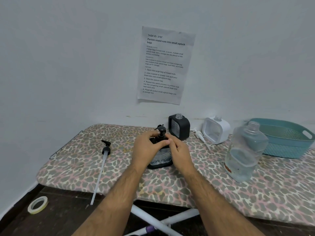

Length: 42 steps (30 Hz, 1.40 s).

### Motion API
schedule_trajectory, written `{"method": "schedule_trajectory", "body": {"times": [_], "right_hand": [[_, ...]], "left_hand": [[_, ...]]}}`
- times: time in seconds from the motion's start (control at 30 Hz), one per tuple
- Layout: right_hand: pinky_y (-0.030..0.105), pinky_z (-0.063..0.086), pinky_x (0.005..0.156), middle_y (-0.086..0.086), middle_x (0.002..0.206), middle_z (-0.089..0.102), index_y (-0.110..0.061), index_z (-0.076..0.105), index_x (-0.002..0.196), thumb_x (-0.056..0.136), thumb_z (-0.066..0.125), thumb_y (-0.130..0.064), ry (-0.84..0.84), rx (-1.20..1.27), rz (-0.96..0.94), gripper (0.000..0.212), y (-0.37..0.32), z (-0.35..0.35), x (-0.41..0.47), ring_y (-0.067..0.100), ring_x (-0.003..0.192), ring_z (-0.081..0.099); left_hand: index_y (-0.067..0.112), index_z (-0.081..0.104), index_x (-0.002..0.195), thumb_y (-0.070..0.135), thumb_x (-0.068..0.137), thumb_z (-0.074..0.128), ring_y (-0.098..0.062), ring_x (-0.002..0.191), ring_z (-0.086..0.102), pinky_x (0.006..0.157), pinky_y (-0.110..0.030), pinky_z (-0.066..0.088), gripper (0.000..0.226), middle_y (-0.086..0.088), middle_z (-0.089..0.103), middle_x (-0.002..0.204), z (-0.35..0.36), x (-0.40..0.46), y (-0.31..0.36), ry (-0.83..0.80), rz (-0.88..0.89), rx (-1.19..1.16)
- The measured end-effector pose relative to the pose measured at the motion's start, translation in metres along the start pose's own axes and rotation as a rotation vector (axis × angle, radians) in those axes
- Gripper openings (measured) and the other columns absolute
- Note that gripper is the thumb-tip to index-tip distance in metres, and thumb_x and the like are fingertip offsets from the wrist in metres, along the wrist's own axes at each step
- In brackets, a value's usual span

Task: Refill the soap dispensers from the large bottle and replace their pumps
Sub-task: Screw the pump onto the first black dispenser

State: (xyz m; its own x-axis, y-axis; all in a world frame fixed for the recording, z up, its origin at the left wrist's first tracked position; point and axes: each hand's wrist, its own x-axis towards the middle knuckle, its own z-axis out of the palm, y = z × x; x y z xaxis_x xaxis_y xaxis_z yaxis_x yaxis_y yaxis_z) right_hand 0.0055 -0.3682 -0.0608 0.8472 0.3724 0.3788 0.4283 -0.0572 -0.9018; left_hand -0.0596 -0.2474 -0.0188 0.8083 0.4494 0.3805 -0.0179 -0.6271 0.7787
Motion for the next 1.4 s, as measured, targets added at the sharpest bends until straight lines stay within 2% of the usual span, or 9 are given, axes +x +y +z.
{"method": "schedule_trajectory", "body": {"times": [0.1,0.33,0.57,0.7,0.8,0.93,1.07,1.17,1.4], "right_hand": [[0.023,0.041,0.106,-0.014,0.13,0.061,-0.023,0.061,0.133,0.105,0.043,-0.024,0.005,0.008,0.015,0.033,-0.002,-0.001,-0.001,-0.003,0.122,0.053],[0.019,0.04,0.105,-0.01,0.132,0.061,-0.021,0.061,0.133,0.105,0.043,-0.025,0.017,-0.018,0.018,0.033,-0.002,-0.001,0.0,-0.001,0.122,0.052],[0.019,0.038,0.106,-0.012,0.134,0.059,-0.023,0.059,0.135,0.106,0.041,-0.029,-0.034,-0.047,0.036,0.035,-0.005,-0.004,0.0,-0.002,0.124,0.051],[0.025,0.033,0.112,-0.008,0.142,0.054,-0.024,0.054,0.14,0.106,0.04,-0.033,-0.134,-0.059,0.101,0.038,-0.01,-0.012,0.003,0.001,0.129,0.046],[0.034,0.03,0.117,-0.006,0.148,0.048,-0.024,0.048,0.144,0.105,0.043,-0.037,-0.202,-0.014,0.163,0.042,-0.015,-0.018,0.005,0.006,0.135,0.042],[0.015,0.039,0.098,-0.012,0.14,0.045,-0.023,0.042,0.148,0.102,0.053,-0.028,-0.221,0.112,0.262,0.048,-0.021,-0.027,0.002,0.002,0.126,0.041],[0.039,0.039,0.112,-0.008,0.147,0.048,-0.029,0.045,0.146,0.093,0.065,-0.035,-0.253,0.107,0.267,0.057,-0.02,-0.029,-0.002,0.011,0.134,0.045],[0.031,0.04,0.107,-0.009,0.139,0.05,-0.025,0.047,0.144,0.095,0.064,-0.028,-0.23,0.111,0.257,0.052,-0.026,-0.033,-0.006,0.007,0.126,0.046],[0.044,0.051,0.1,0.002,0.136,0.056,-0.029,0.047,0.143,0.088,0.072,-0.031,-0.213,0.133,0.25,0.06,-0.036,-0.059,-0.007,0.019,0.122,0.057]], "left_hand": [[0.031,0.068,0.09,0.052,0.073,0.079,0.009,0.079,0.059,0.07,-0.01,0.044,0.03,0.021,0.065,0.082,0.006,-0.002,0.003,0.082,0.001,0.04],[0.026,0.076,0.101,0.048,0.076,0.076,0.002,0.087,0.065,0.082,-0.025,0.053,0.033,0.015,0.073,0.091,0.006,0.008,-0.005,0.049,0.055,0.043],[0.029,0.072,0.109,0.045,0.081,0.074,0.002,0.092,0.064,0.083,-0.02,0.051,0.032,0.018,0.071,0.098,0.0,0.002,-0.004,-0.03,0.018,-0.026],[0.024,0.05,0.141,0.043,0.084,0.074,-0.004,0.117,0.051,0.099,-0.024,0.042,0.065,0.016,0.052,0.127,-0.004,-0.007,-0.011,-0.078,-0.053,-0.143],[0.022,0.043,0.145,0.038,0.081,0.078,-0.008,0.122,0.048,0.099,-0.025,0.04,0.075,0.013,0.048,0.131,-0.012,-0.014,-0.023,-0.101,-0.113,-0.201],[0.025,0.052,0.133,0.024,0.08,0.08,-0.009,0.116,0.057,0.097,-0.024,0.046,0.06,0.01,0.059,0.125,-0.021,-0.025,-0.035,-0.146,-0.153,-0.33],[0.033,0.055,0.118,0.01,0.084,0.075,-0.001,0.105,0.064,0.088,-0.025,0.054,0.045,0.013,0.065,0.112,-0.024,-0.031,-0.033,-0.152,-0.16,-0.43],[0.028,0.054,0.124,0.008,0.088,0.07,0.006,0.098,0.064,0.084,-0.024,0.056,0.044,0.015,0.065,0.11,-0.022,-0.031,-0.029,-0.158,-0.162,-0.444],[0.032,0.052,0.128,0.012,0.091,0.067,0.002,0.098,0.065,0.078,-0.02,0.055,0.044,0.015,0.066,0.107,-0.017,-0.026,-0.007,-0.182,-0.125,-0.454]]}}
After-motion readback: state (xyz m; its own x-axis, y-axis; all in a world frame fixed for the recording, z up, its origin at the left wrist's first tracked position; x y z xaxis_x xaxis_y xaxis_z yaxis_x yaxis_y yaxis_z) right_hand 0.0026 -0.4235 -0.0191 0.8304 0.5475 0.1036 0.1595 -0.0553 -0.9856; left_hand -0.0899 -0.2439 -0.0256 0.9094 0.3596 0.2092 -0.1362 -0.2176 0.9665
